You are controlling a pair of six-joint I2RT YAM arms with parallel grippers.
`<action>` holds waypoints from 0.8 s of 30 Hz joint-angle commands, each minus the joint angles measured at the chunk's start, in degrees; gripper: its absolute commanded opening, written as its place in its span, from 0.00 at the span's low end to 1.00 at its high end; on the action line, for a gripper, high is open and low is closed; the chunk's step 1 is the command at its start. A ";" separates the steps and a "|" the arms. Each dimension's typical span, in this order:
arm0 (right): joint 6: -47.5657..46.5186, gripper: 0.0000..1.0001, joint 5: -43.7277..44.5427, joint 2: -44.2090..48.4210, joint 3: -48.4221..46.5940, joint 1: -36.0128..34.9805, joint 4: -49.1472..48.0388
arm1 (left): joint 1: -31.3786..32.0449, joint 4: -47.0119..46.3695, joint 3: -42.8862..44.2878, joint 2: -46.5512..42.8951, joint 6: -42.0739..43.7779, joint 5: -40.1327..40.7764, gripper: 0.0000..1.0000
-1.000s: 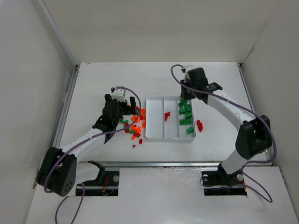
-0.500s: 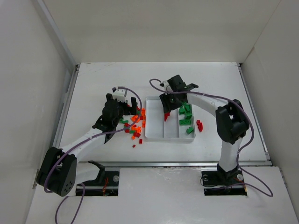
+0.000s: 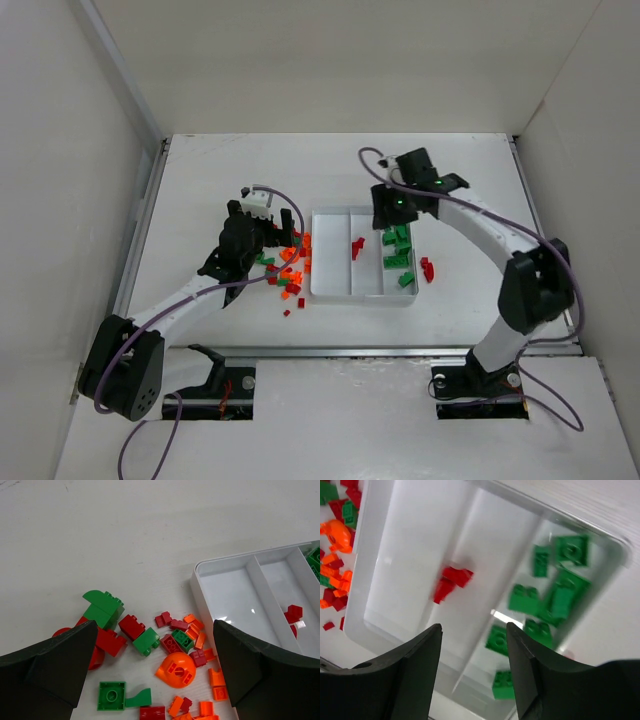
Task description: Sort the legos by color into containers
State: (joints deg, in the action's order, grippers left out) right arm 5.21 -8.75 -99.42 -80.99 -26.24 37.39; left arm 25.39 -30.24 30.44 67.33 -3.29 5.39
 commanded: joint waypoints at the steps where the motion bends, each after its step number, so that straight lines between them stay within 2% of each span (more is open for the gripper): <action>1: 5.50 0.60 2.42 8.17 5.21 8.71 2.06 | -0.25 -2.63 -0.47 -1.15 0.48 -0.47 1.00; 5: 4.47 0.60 6.19 11.26 14.00 15.42 7.51 | -0.25 -2.63 -0.47 -1.15 0.48 0.06 1.00; 6: 3.67 0.60 7.42 10.57 14.02 15.43 8.13 | -0.25 -2.63 -0.47 -1.15 0.48 0.06 1.00; 8: 2.53 0.54 6.48 8.90 11.83 16.04 11.73 | -0.25 -2.63 -0.47 -1.15 0.48 -0.47 1.00; 13: 3.14 0.52 11.90 4.15 6.72 16.04 18.06 | -0.25 -2.63 -0.47 -0.62 0.48 -0.47 1.00; 18: 1.73 0.44 10.17 2.21 6.72 16.04 18.86 | -0.25 -2.63 -0.47 -1.15 0.48 0.14 1.00; 24: 1.74 0.44 9.11 -2.27 6.72 16.04 19.39 | -0.25 -2.63 -0.47 -1.15 1.09 0.68 1.00</action>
State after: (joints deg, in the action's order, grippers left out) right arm 7.64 0.45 -99.94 -72.27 -9.93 54.94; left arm 25.39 -30.24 30.44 67.33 -3.01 5.56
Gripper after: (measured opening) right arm 0.440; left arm 0.997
